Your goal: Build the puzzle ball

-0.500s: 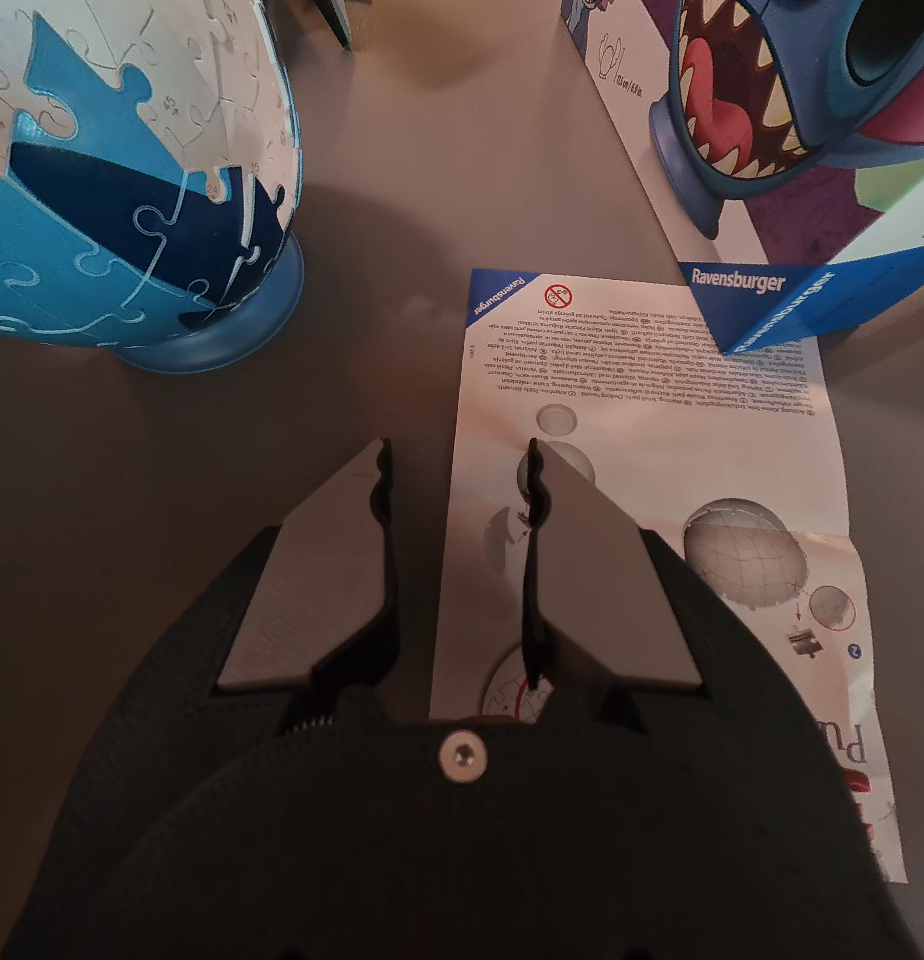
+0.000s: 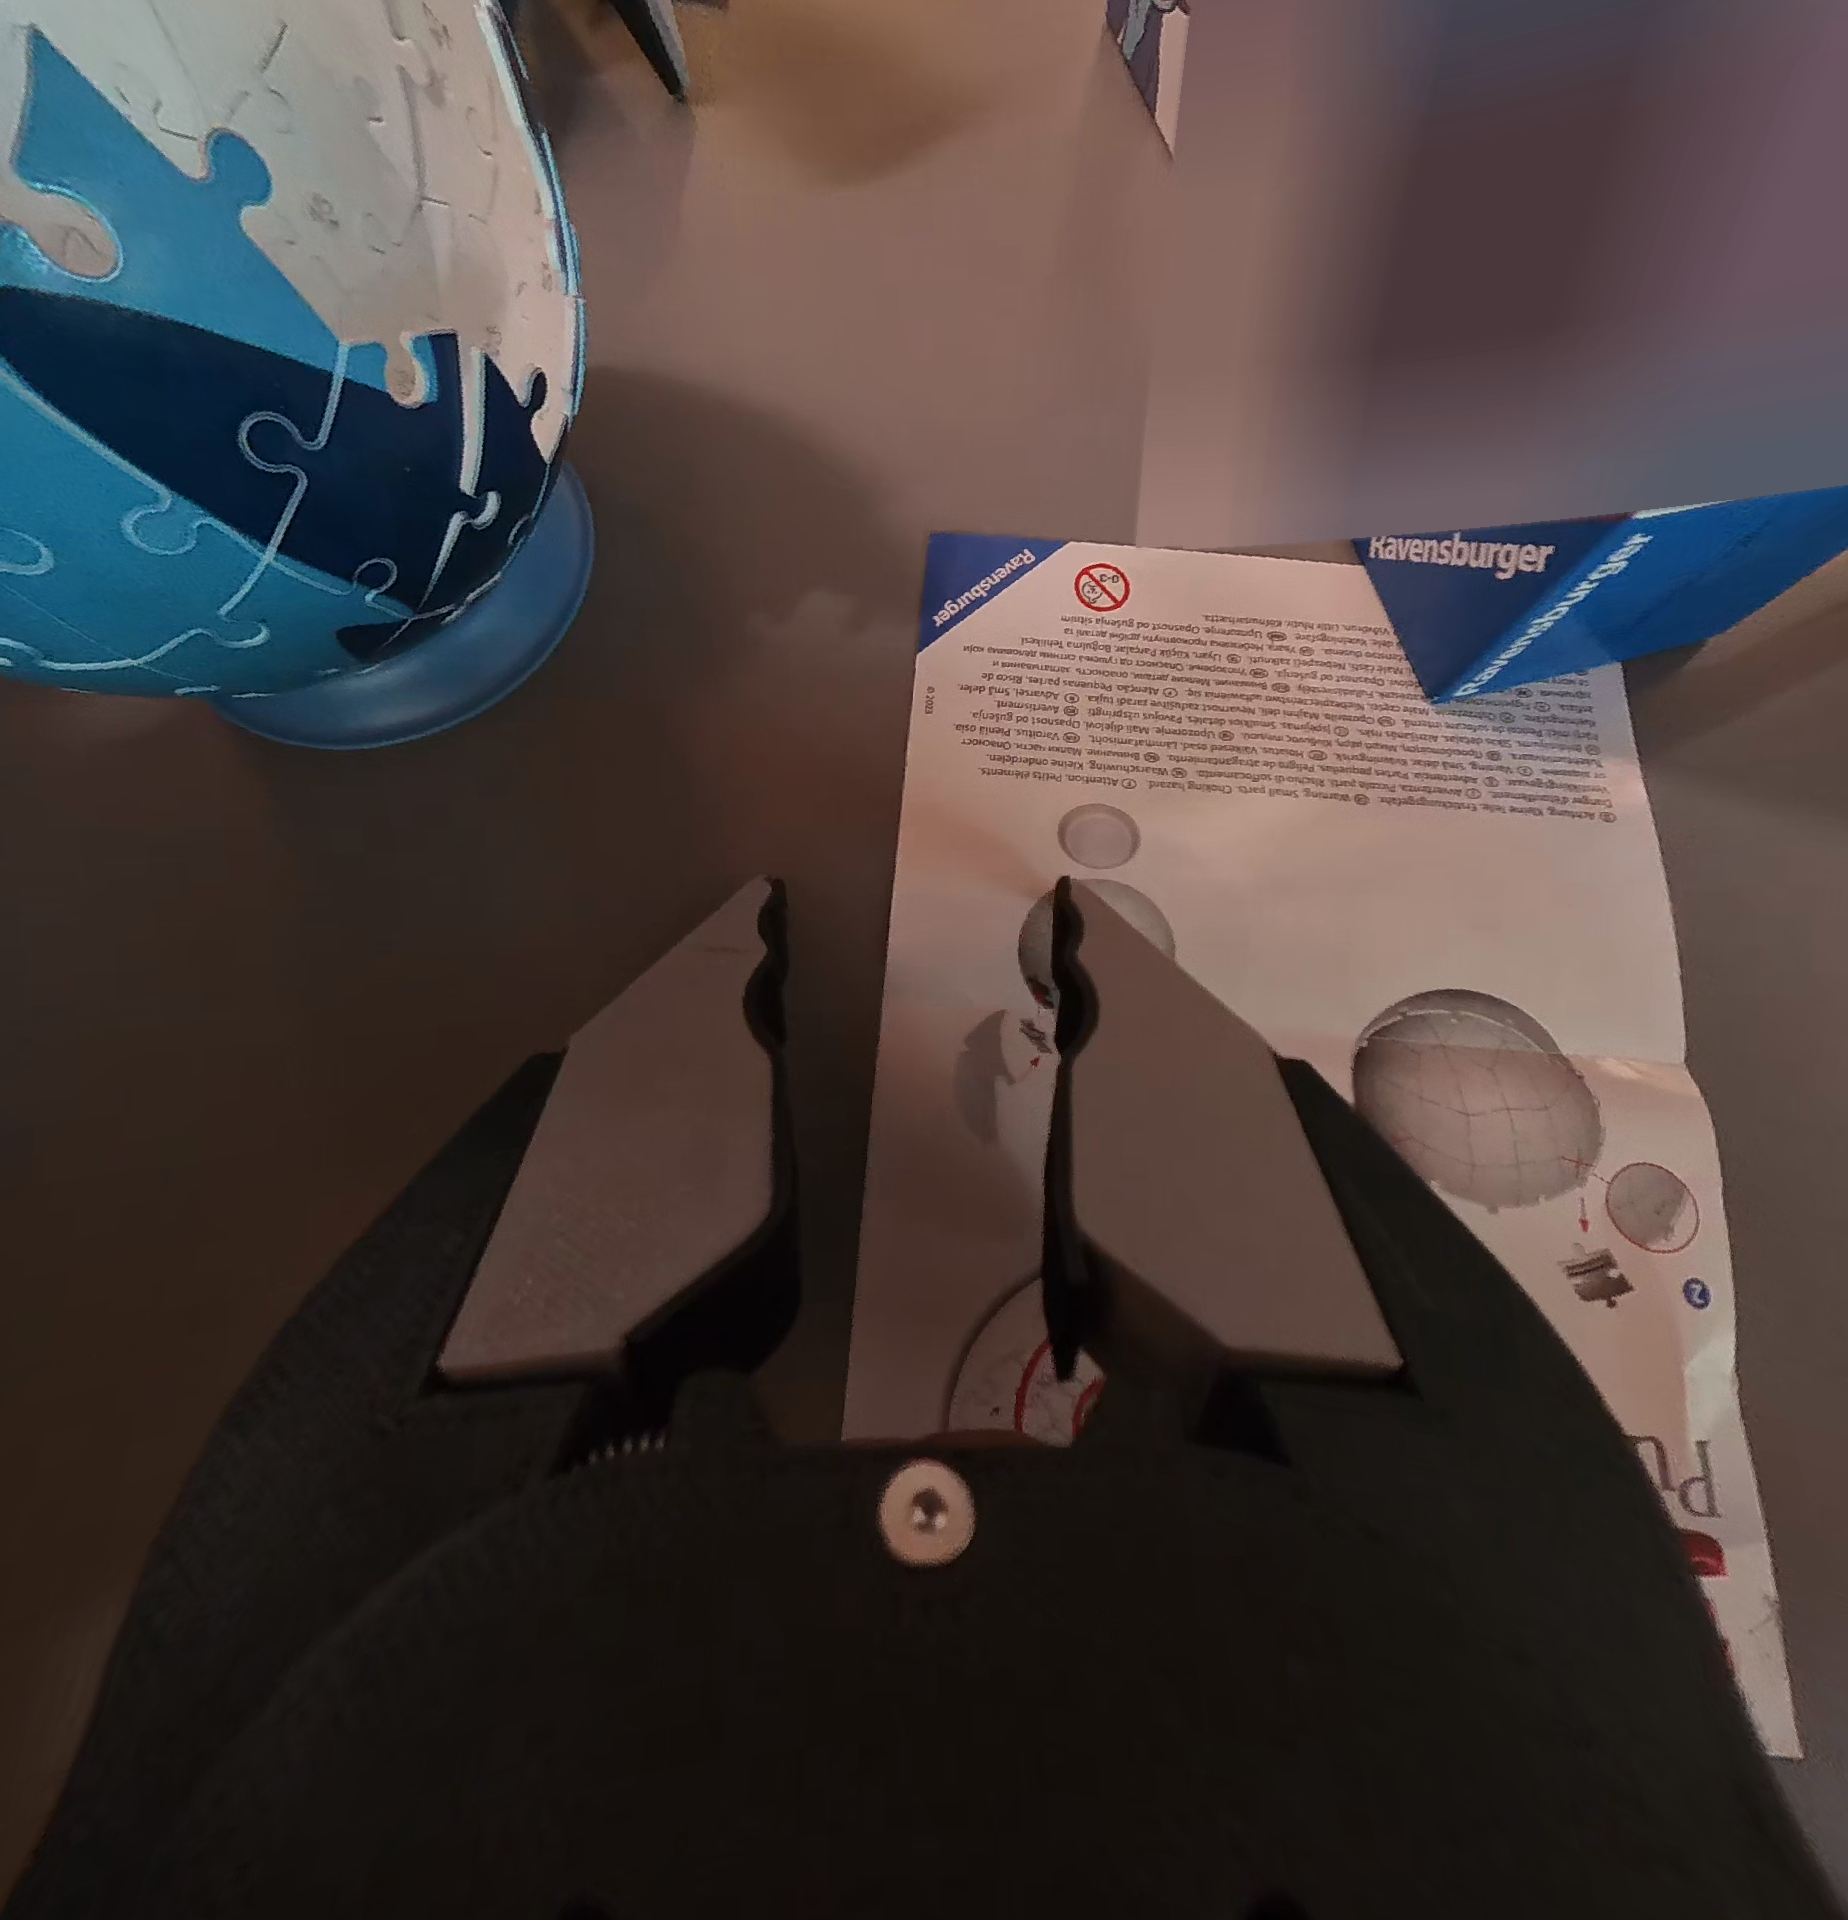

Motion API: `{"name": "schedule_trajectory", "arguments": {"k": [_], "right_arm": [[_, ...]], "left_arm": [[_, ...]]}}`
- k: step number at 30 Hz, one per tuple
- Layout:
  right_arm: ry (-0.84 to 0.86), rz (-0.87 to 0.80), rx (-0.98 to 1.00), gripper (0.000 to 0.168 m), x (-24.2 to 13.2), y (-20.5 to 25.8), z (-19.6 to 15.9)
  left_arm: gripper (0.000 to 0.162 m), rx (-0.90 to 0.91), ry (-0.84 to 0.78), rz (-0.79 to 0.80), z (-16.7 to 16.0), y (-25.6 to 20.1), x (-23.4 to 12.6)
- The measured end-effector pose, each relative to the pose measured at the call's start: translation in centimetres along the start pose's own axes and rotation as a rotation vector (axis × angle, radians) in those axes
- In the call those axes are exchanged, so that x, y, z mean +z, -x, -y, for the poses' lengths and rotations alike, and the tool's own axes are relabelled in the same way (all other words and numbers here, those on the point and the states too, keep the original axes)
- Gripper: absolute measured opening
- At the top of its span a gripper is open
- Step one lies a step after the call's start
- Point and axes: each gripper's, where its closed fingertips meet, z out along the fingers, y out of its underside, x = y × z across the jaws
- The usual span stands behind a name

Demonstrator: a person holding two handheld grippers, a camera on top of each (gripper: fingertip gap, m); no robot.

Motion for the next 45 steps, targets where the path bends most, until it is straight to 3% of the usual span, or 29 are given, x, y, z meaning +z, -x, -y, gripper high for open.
{"name": "schedule_trajectory", "arguments": {"k": [11,18,23,26,31,36,45], "right_arm": [[-0.200,-0.036,-0.046,0.045,-2.9,-0.3,3.2],[-0.369,0.082,0.009,0.045,-7.4,6.5,8.8],[-0.214,0.158,0.044,0.048,-8.9,13.0,11.1],[-0.106,0.118,0.030,0.048,-8.2,14.9,12.0],[-0.002,0.129,0.079,0.044,-6.1,16.1,13.4],[0.156,0.176,0.127,0.044,-3.4,16.1,12.4],[0.320,0.259,0.148,0.028,-0.8,17.1,11.3]], "left_arm": [[0.056,-0.003,-0.011,-0.003,0.2,-0.2,0.2],[0.058,0.006,-0.013,-0.011,0.4,-0.3,0.4],[0.058,0.004,-0.016,-0.011,0.4,-0.3,0.4],[0.059,0.001,-0.016,-0.005,0.3,-0.3,0.3],[0.059,-0.014,-0.017,0.012,0.1,-0.1,0.1],[0.057,-0.023,-0.017,0.014,0.1,0.0,0.1],[0.057,-0.020,-0.017,0.017,0.1,0.0,0.1]]}}
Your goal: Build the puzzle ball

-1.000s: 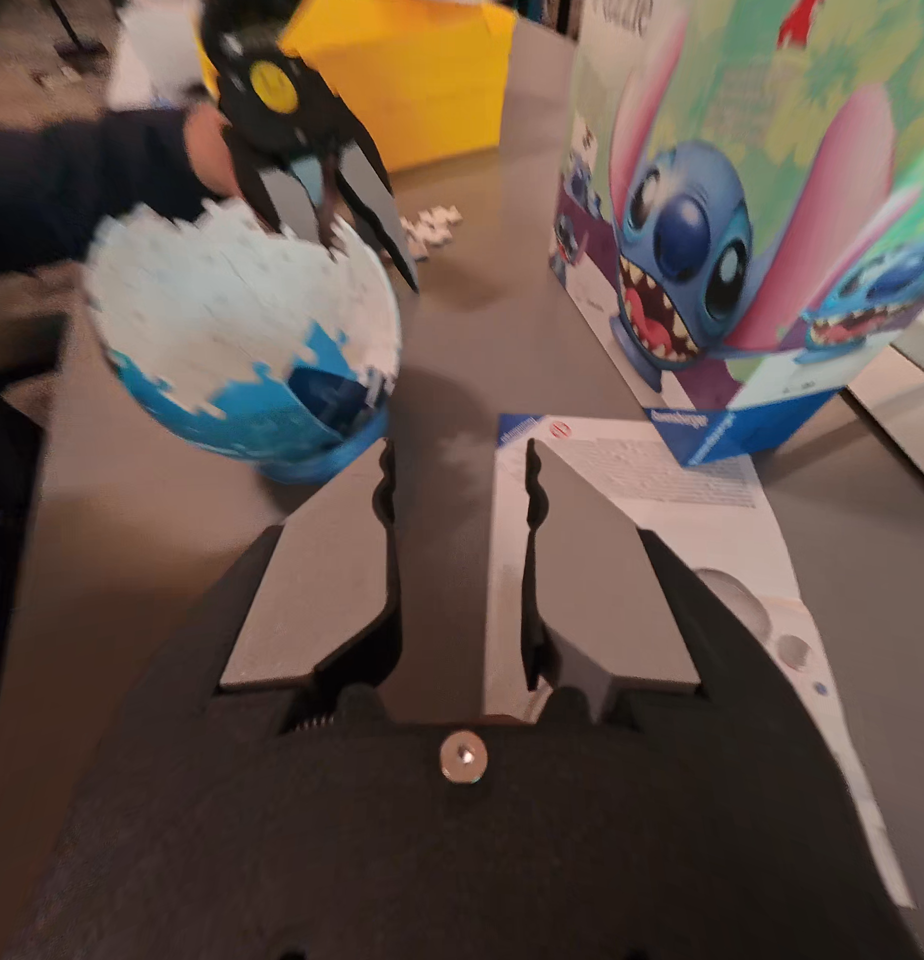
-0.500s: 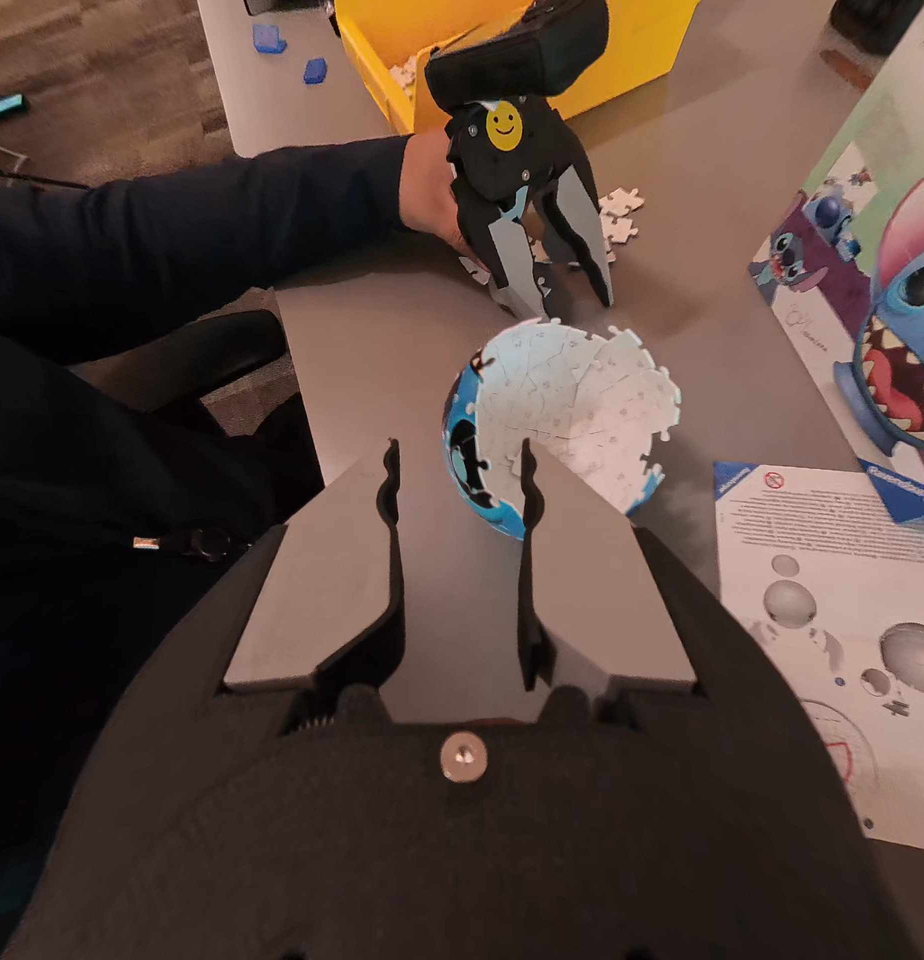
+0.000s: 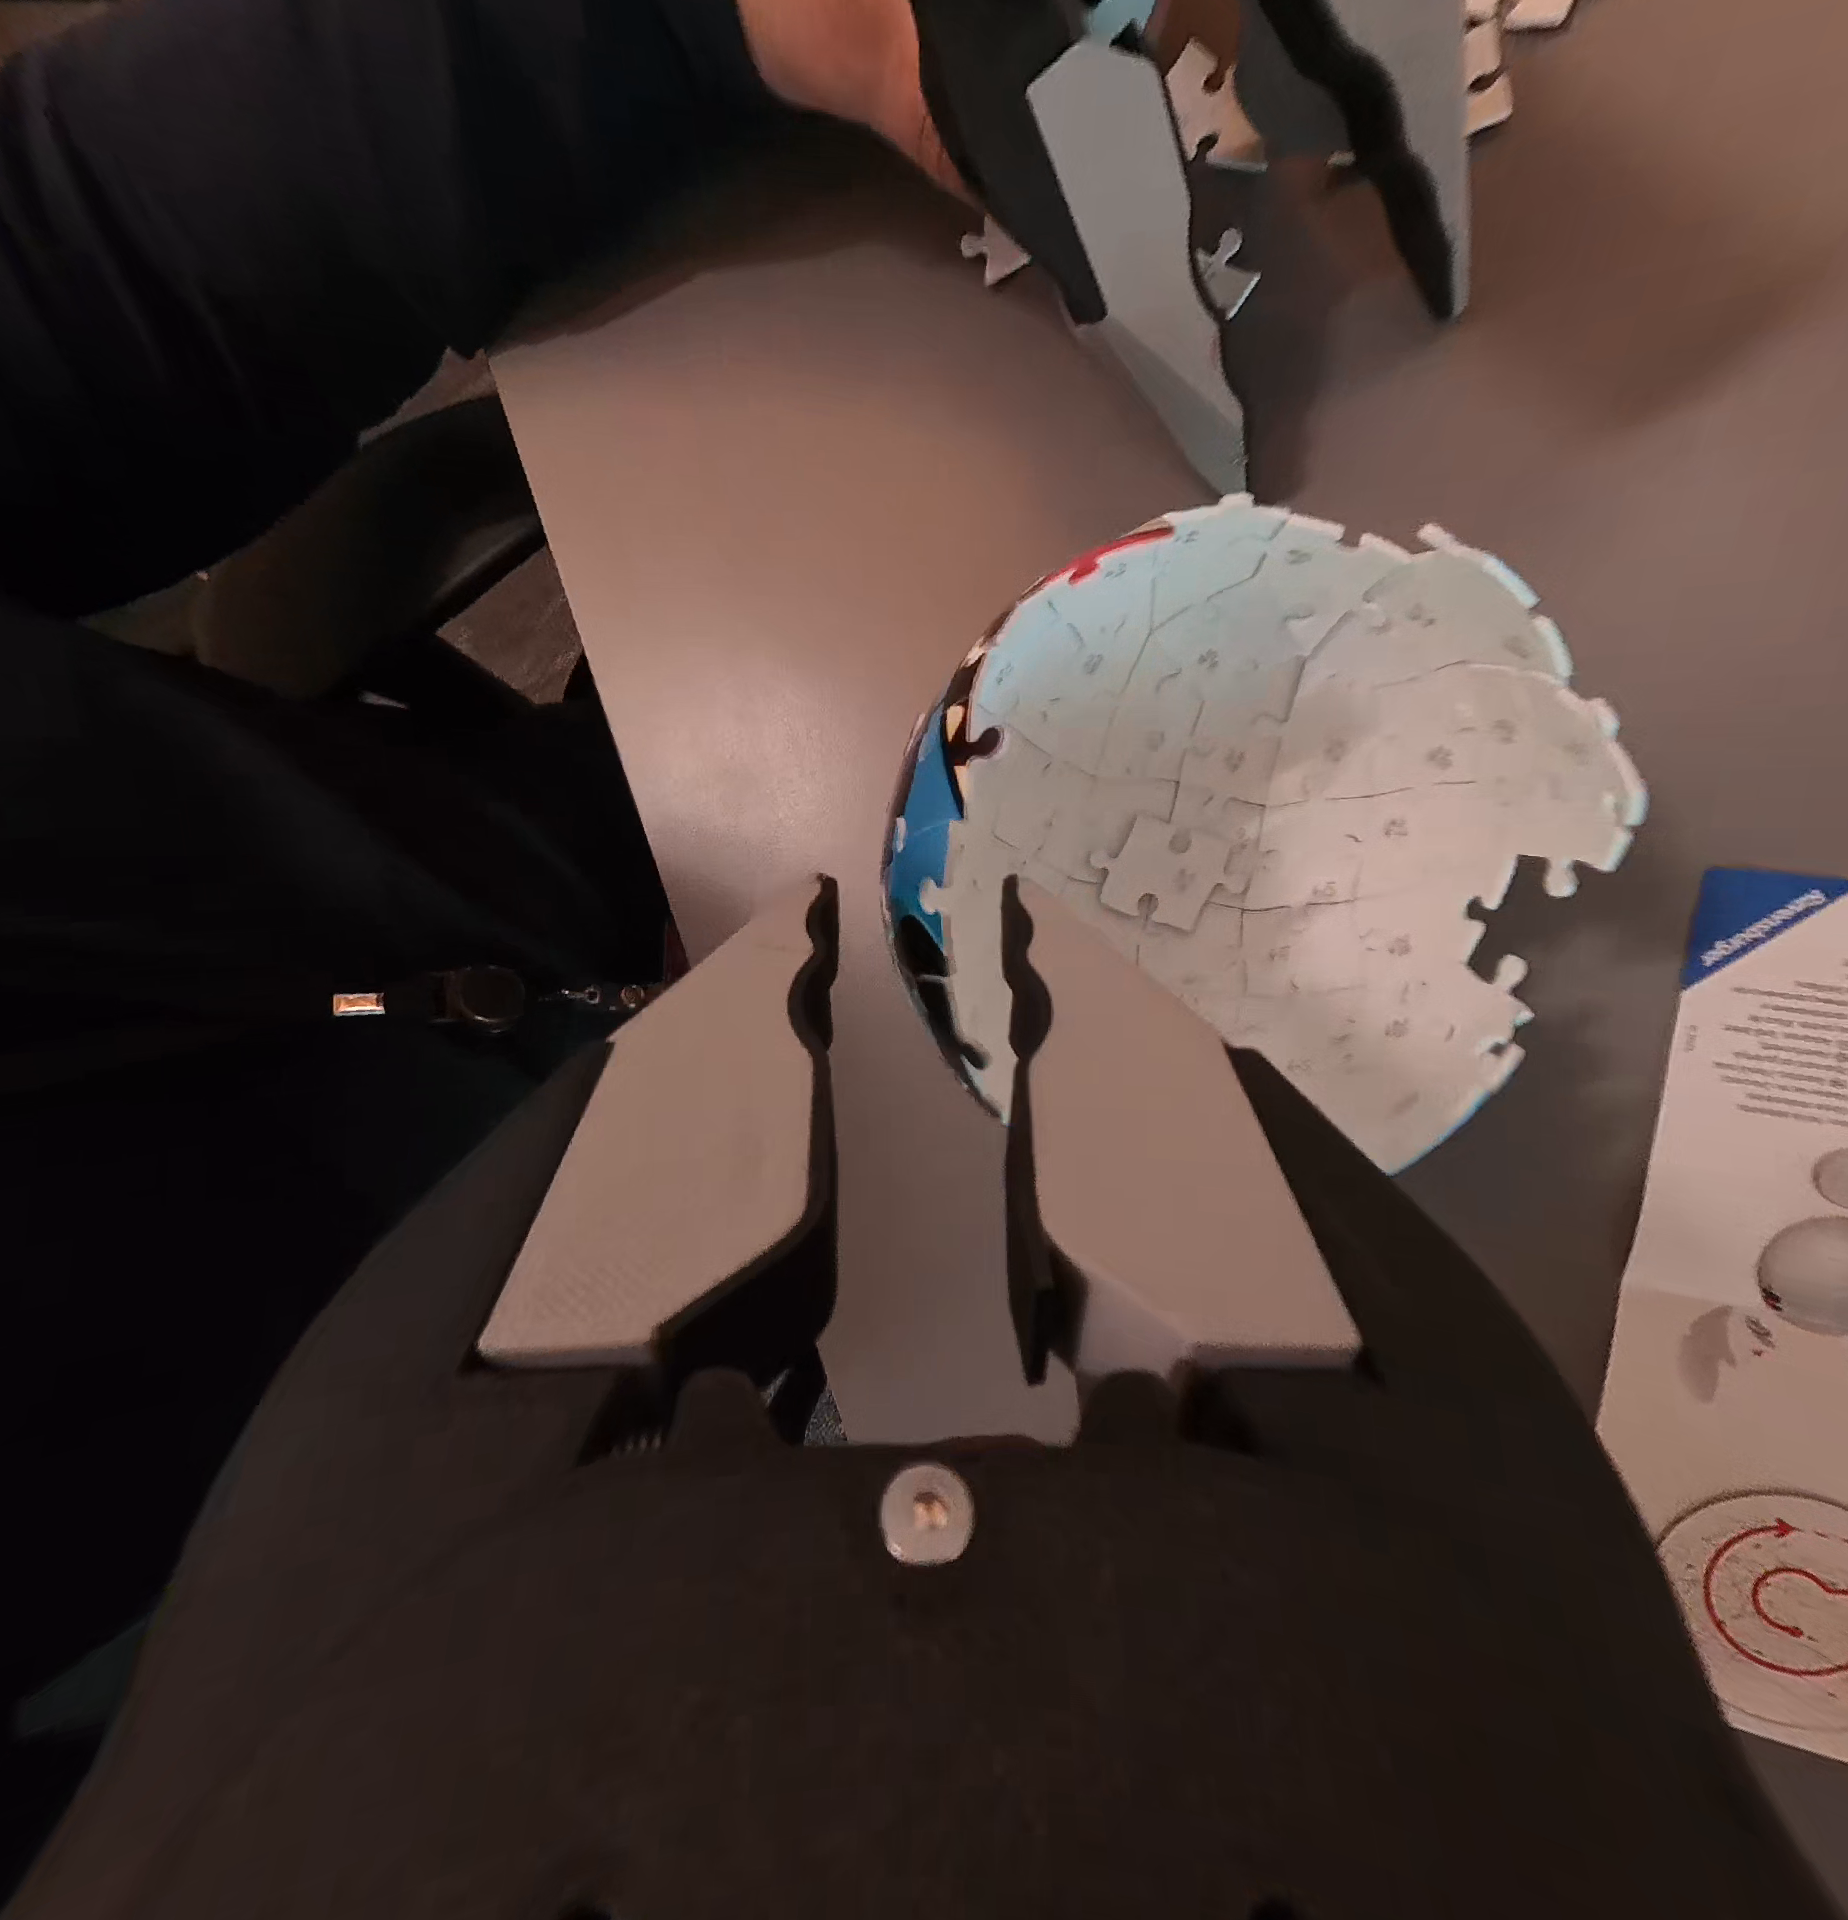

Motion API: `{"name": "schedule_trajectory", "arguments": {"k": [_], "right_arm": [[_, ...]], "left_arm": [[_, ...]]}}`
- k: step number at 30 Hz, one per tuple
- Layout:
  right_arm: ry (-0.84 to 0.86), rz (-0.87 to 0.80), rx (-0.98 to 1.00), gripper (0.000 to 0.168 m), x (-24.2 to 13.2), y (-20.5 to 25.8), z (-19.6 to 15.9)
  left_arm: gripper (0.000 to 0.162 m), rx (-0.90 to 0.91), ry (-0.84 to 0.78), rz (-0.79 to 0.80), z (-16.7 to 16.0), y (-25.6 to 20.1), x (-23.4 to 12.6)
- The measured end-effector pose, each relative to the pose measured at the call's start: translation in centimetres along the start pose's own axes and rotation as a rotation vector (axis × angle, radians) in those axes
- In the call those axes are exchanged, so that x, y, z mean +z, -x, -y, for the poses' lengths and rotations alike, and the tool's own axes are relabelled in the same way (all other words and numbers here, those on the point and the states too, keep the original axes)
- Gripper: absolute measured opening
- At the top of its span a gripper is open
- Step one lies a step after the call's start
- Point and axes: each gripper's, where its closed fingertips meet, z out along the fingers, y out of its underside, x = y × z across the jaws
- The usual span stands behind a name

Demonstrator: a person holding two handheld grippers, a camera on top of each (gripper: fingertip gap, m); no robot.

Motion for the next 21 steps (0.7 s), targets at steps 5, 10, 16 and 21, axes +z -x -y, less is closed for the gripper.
{"name": "schedule_trajectory", "arguments": {"k": [5,10,16,21], "right_arm": [[0.023,0.054,-0.026,0.022,0.6,0.6,0.0],[0.038,0.104,-0.010,0.004,0.9,0.6,0.1],[0.037,0.181,0.022,0.001,0.9,0.9,0.1],[-0.016,0.283,0.063,0.000,0.5,1.3,0.6]], "left_arm": [[0.057,0.000,0.000,0.001,0.0,0.0,0.0],[0.057,-0.002,0.000,0.001,0.0,0.0,0.0],[0.057,-0.002,0.000,0.001,0.0,0.0,0.0],[0.057,-0.004,0.001,0.001,-0.1,0.0,-0.2]]}}
